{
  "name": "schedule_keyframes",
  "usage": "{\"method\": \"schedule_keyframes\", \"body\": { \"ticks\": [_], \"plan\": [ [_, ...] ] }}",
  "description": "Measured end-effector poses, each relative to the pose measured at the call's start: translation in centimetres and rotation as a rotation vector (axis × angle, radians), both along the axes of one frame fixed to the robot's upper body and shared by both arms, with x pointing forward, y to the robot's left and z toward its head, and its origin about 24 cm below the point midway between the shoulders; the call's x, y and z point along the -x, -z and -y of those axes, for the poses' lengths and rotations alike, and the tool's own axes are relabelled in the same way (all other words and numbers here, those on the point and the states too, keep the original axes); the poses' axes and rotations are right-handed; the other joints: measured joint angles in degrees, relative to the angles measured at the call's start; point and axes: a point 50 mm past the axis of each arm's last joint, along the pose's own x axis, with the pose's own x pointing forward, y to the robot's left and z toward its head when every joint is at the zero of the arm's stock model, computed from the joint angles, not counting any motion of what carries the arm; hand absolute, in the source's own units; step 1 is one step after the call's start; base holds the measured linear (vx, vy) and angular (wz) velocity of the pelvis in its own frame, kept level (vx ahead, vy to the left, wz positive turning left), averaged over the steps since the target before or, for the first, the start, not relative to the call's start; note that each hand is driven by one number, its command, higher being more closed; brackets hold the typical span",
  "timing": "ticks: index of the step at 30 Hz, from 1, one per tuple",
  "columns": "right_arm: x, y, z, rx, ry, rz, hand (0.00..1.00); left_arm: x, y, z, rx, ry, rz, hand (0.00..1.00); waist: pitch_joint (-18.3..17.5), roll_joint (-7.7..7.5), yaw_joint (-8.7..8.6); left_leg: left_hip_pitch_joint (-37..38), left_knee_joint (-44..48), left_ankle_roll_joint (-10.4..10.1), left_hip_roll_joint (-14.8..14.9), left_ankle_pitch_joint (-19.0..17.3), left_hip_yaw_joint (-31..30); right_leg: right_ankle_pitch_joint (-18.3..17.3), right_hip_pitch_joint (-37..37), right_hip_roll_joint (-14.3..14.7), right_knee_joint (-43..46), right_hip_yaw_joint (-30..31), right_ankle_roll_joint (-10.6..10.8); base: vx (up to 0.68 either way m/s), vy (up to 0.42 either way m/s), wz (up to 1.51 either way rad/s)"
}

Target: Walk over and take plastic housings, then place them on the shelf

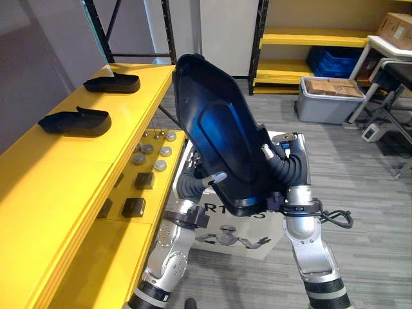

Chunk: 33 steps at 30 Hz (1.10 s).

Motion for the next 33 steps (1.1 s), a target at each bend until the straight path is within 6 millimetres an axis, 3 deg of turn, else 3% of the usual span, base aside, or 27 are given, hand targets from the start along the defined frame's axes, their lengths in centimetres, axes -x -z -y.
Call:
{"method": "schedule_keyframes", "body": {
  "ticks": [4, 5, 11, 12, 20, 27, 33],
  "plan": [
    [0.0, 0.1, -0.3, -0.003, -0.009, -0.006, 1.00, 0.0, 0.7, 0.6, 0.001, 0.031, -0.035, 0.00, -0.70, 0.00, 0.00, 0.07, -0.01, 0.00, 0.09, 0.00, 0.15, 0.02, -0.01, 0.09, -0.01, 0.17, -0.02, 0.00, -0.002, -0.01],
    [0.0, 0.2, -0.6, -0.005, -0.020, -0.007, 1.00, 0.1, 1.1, 1.0, 0.004, 0.053, -0.056, 1.00, -0.84, -0.01, -0.01, 0.07, -0.01, -0.01, 0.09, 0.01, 0.15, 0.02, -0.01, 0.09, -0.01, 0.18, -0.03, 0.00, 0.000, 0.00],
    [-0.3, 1.0, -1.0, -0.008, -0.021, -0.039, 1.00, 0.1, 1.9, 1.2, 0.021, 0.063, -0.112, 1.00, -1.18, -0.12, -0.01, 0.07, -0.01, -0.06, 0.08, 0.05, 0.11, 0.03, 0.00, 0.09, -0.01, 0.15, -0.04, 0.00, 0.000, 0.00],
    [-0.2, 1.1, -1.2, -0.003, -0.030, -0.043, 0.00, 0.1, 2.1, 1.0, 0.026, 0.054, -0.128, 1.00, -1.21, -0.11, -0.03, 0.07, 0.00, -0.09, 0.08, 0.09, 0.09, 0.03, 0.00, 0.09, -0.01, 0.13, -0.05, 0.00, 0.000, 0.00],
    [0.4, 2.7, -1.7, 0.030, -0.074, -0.086, 0.00, -0.5, 3.1, -0.1, -0.009, -0.022, -0.201, 1.00, -1.94, -0.27, -0.14, -0.02, 0.01, -0.16, 0.07, 0.37, -0.50, 0.04, 0.20, 0.11, 0.04, -0.51, -0.09, 0.00, -0.001, 0.03],
    [1.0, 4.3, -0.6, 0.017, -0.096, -0.171, 0.00, -0.9, 2.1, -1.7, -0.166, -0.132, -0.093, 1.00, -2.09, -0.54, -0.50, 0.01, -0.02, -0.22, 0.22, 0.56, -0.86, 0.13, 0.47, 0.29, 0.02, -0.90, -0.24, 0.00, 0.000, 0.03],
    [2.4, 1.4, 2.5, -0.113, -0.106, -0.053, 0.00, -0.4, -0.3, -1.3, -0.254, -0.184, 0.062, 1.00, -2.02, -0.73, -0.53, 0.01, -0.03, -0.84, 0.34, 0.07, -0.63, 0.15, 0.46, 0.30, -0.04, -0.82, -0.25, 0.00, 0.000, 0.00]
  ]
}}
